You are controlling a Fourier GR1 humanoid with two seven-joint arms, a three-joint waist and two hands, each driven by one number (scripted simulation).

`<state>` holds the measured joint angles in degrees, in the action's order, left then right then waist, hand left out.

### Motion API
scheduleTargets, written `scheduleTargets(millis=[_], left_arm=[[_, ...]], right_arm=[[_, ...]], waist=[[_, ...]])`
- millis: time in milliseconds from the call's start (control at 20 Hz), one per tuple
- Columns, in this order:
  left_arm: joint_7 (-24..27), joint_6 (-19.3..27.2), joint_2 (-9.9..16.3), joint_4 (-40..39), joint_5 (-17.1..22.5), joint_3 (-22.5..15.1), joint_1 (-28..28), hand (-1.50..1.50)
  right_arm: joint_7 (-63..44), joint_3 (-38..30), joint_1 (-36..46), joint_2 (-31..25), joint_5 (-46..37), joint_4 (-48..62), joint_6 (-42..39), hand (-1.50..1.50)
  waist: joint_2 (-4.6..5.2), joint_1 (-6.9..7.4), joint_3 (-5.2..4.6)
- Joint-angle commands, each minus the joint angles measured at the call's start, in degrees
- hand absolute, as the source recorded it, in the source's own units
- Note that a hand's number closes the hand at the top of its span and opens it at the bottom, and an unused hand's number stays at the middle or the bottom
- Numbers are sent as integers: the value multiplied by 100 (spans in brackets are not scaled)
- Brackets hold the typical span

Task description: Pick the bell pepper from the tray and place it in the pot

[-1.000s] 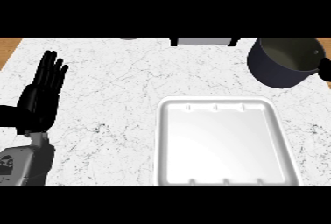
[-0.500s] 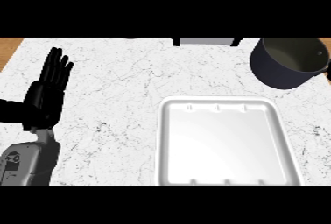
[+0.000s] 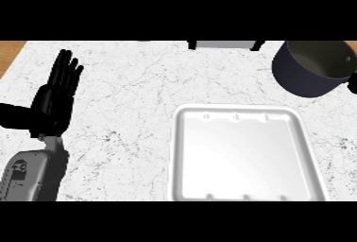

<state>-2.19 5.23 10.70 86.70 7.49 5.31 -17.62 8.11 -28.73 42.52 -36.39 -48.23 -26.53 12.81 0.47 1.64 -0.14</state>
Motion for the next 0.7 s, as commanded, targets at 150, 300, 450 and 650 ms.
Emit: scheduleTargets(millis=[150,300,450,650], left_arm=[[-214,6,31,-2,27,35,-177,0],[-269,50,52,202,-63,-26,-141,0],[-103,-85,126,32,54,130,-105,0],[-233,-1,23,296,-18,-3,102,0]], right_arm=[[1193,-237,199,88,349,760,207,-150],[1659,-575,380,11,829,659,-87,-150],[1504,-951,644,50,1291,655,-188,-150],[1219,-1438,765,-135,1808,712,-176,-150]], waist=[[36,53,36],[17,27,37],[5,-17,29],[-18,-23,27]])
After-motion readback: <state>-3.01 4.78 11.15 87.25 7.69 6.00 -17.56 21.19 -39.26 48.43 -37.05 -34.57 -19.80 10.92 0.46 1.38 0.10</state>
